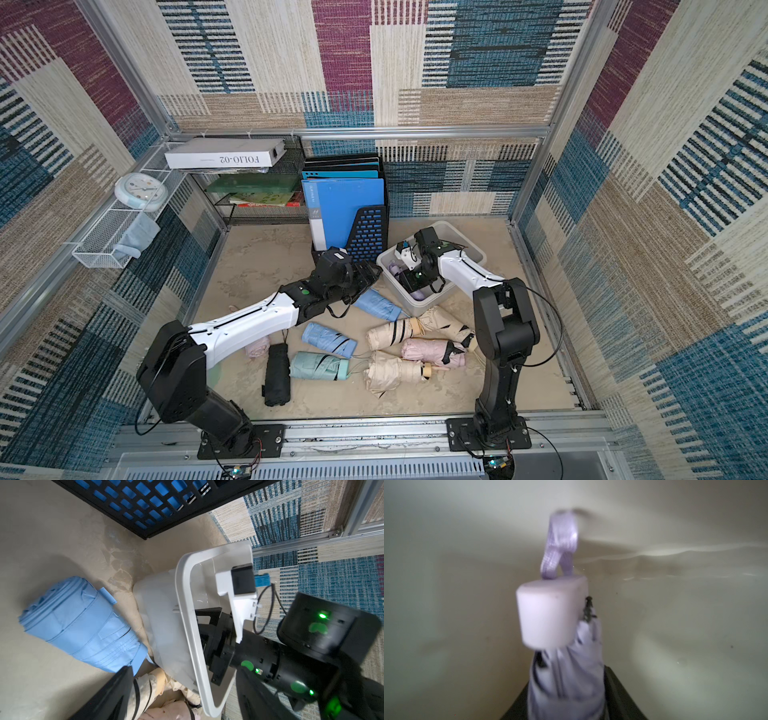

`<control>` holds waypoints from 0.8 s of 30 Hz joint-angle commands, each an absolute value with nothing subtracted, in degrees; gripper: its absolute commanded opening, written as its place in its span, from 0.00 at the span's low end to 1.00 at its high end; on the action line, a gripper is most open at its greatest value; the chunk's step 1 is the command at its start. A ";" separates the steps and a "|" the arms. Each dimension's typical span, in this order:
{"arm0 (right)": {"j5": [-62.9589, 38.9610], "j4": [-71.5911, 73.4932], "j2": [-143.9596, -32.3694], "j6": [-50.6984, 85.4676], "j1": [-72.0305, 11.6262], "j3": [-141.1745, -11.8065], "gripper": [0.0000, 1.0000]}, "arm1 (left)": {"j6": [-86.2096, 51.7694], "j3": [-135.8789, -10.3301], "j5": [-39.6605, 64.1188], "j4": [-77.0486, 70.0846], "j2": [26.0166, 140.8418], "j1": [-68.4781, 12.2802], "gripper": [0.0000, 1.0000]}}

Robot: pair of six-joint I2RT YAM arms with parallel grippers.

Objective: Put the umbrella into the storage box
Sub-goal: Place the umbrella in the storage box, then adjust the storage box at the center of the board.

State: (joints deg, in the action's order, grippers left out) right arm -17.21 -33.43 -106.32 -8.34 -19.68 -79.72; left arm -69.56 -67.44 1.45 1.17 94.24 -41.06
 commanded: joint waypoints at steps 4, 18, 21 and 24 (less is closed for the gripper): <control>-16.77 -31.54 -103.16 -7.54 -18.97 -78.95 0.54 | -73.63 -71.46 0.89 0.41 98.53 -41.77 0.72; -15.76 -26.82 -96.87 3.36 -16.06 -79.42 0.43 | -72.63 -84.58 0.35 13.38 108.73 -41.58 0.42; -11.70 -24.83 -93.99 7.49 -15.01 -77.57 0.43 | -72.43 -85.80 0.64 15.27 109.89 -41.20 0.37; -6.84 -22.53 -90.21 11.30 -14.33 -74.69 0.43 | -70.47 -87.99 0.41 18.38 110.78 -40.79 0.30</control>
